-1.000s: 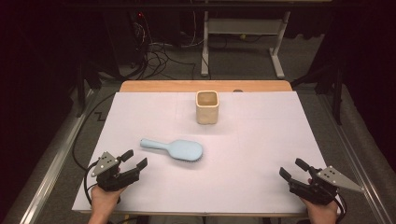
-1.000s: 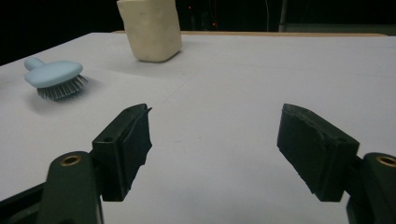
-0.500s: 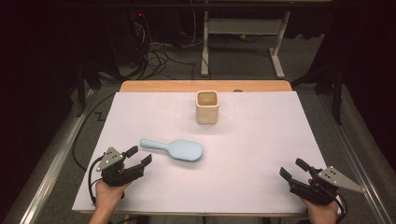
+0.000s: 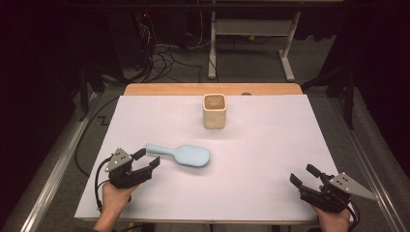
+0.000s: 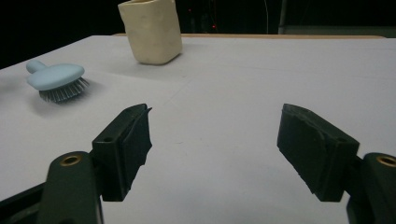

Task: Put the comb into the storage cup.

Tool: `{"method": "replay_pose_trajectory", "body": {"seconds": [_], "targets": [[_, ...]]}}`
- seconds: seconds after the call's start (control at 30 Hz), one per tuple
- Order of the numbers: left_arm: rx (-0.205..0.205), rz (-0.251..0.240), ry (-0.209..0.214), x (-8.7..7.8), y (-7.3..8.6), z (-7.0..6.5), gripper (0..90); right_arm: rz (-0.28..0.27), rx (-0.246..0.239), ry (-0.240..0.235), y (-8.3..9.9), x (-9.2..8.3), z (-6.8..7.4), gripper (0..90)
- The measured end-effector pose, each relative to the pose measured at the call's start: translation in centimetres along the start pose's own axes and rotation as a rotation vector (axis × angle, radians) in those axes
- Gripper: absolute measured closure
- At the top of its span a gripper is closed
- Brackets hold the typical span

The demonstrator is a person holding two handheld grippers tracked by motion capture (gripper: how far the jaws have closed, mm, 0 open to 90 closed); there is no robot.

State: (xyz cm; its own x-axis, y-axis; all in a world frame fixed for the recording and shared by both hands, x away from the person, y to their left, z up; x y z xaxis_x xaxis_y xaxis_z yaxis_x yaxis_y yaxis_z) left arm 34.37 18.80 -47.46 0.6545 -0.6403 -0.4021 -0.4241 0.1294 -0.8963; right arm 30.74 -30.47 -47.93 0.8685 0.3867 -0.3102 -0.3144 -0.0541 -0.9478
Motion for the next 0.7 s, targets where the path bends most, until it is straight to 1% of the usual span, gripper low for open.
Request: {"method": "replay_pose_trajectory", "body": {"seconds": [0.2, 0.7], "targets": [[-0.002, -0.003, 0.004, 0.21, -0.18, 0.03, 34.4, 0.004, 0.0, -0.002, 0.02, 0.03, 0.0, 26.2], [0.014, 0.004, 0.005, 0.96, -0.94, 0.25, 34.3, -0.003, -0.001, 0.002, -0.03, -0.03, -0.03, 26.5]]}}
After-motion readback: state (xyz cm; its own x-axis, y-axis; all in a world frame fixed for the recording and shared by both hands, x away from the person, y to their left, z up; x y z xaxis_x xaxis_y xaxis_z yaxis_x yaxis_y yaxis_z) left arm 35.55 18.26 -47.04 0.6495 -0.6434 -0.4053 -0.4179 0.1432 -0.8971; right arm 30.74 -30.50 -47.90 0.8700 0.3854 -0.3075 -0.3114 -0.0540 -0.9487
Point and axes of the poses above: each handheld gripper's, and its own axes: x roughly forward along the jaws, y roughly out of its underside, z roughly to its left, the point moved 7 cm from there along x, roughly forward along the jaws, and after that the axes turned 6 degrees about y, right-handed, at the moved point
